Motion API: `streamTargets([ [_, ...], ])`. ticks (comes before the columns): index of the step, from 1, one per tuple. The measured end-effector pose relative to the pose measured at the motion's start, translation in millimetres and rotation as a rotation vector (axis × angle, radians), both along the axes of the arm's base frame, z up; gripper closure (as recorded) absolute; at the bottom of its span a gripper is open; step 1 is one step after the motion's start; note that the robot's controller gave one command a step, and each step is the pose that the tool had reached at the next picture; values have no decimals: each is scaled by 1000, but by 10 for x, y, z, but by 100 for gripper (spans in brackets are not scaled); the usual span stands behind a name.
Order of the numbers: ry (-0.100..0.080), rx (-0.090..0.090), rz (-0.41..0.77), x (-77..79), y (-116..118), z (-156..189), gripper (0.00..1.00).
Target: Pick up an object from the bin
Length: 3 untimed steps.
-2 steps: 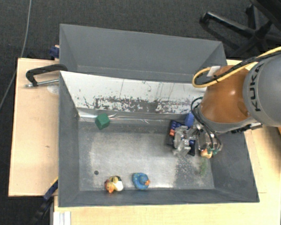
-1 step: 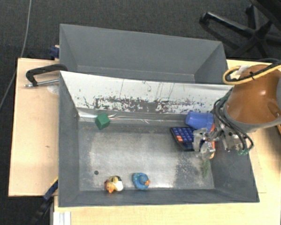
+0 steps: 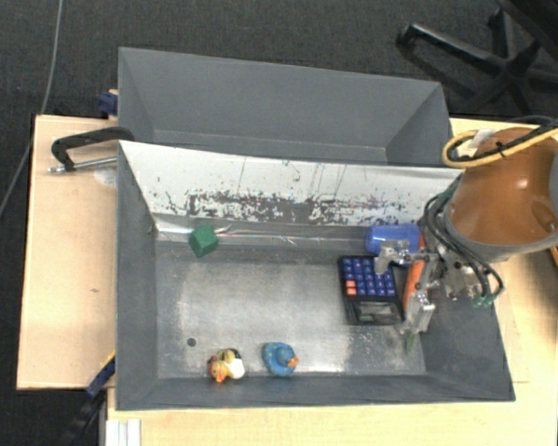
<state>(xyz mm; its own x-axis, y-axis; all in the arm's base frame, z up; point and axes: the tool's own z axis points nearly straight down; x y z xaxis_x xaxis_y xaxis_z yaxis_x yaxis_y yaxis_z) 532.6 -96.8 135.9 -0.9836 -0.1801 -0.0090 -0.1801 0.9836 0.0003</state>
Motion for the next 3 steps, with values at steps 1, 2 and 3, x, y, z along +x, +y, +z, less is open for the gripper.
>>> streamTargets([
  [1, 0, 0, 0, 0, 0, 0, 0],
  [2, -8, -1, 27, 130, -127, -371, 0],
  [3, 3, -1, -30, 165, 188, -524, 0],
])
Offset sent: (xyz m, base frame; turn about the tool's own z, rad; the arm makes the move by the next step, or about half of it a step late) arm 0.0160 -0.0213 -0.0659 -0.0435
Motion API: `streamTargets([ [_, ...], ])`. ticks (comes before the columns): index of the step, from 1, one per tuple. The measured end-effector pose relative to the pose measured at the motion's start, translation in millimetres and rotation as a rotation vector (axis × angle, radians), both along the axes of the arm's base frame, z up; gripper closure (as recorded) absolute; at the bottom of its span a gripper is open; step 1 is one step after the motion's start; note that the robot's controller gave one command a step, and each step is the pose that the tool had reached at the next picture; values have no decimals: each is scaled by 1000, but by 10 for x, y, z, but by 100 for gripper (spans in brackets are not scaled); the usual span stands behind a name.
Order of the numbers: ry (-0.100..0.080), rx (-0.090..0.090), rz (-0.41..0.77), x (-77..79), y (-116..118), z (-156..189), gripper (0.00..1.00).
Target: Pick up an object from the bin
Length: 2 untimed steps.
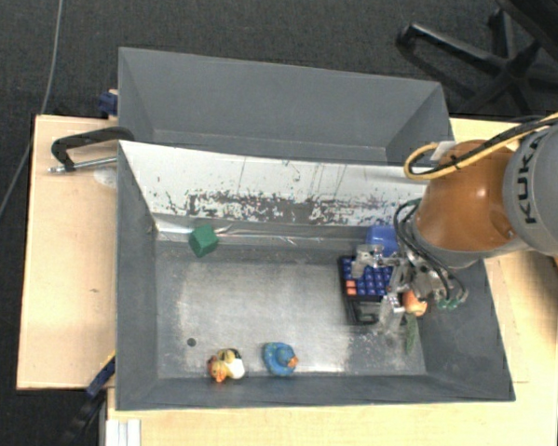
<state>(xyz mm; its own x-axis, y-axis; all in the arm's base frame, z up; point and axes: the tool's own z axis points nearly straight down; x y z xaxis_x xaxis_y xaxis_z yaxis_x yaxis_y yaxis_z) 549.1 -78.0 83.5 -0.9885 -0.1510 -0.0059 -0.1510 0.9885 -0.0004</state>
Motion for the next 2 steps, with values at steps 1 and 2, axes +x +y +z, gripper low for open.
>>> streamTargets([
  [1, -9, 6, 81, 308, 249, 100, 0],
  [2, -8, -1, 313, 405, -115, -75, 0],
])
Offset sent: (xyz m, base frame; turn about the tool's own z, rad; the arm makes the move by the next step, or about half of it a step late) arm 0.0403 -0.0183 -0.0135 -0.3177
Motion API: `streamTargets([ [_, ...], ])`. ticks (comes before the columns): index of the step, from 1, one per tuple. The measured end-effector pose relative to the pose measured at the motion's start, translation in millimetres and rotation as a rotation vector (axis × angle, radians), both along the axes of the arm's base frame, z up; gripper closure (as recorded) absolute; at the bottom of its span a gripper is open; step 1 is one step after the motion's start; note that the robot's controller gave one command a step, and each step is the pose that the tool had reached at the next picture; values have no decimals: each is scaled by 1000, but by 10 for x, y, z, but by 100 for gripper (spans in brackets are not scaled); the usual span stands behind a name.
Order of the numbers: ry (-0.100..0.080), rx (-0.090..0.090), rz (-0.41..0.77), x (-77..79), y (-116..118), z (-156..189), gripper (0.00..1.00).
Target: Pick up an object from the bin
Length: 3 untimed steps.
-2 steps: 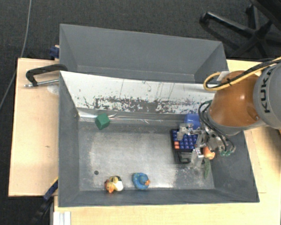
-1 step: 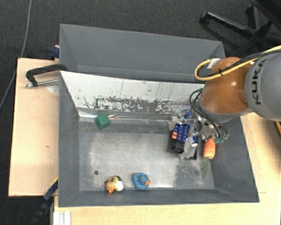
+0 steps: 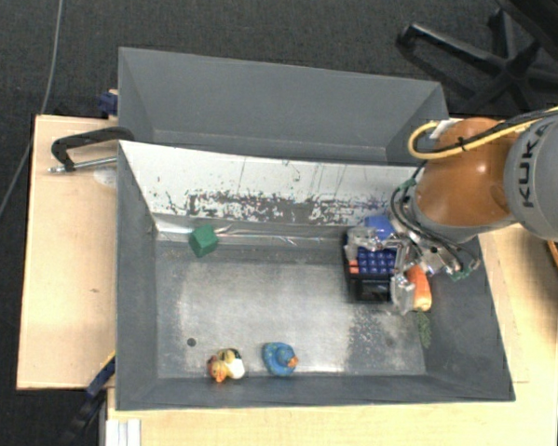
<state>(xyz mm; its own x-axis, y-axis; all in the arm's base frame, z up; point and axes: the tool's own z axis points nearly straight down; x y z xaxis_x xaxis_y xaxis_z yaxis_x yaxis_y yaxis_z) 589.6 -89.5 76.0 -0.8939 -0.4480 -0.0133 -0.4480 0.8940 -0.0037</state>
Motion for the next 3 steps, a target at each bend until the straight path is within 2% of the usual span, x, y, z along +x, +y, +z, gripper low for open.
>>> streamTargets([
  [1, -1, 2, -84, -34, 147, -37, 0],
  [2, 3, 2, 13, -248, 286, -62, 100],
  [3, 3, 2, 14, -248, 286, -62, 100],
])
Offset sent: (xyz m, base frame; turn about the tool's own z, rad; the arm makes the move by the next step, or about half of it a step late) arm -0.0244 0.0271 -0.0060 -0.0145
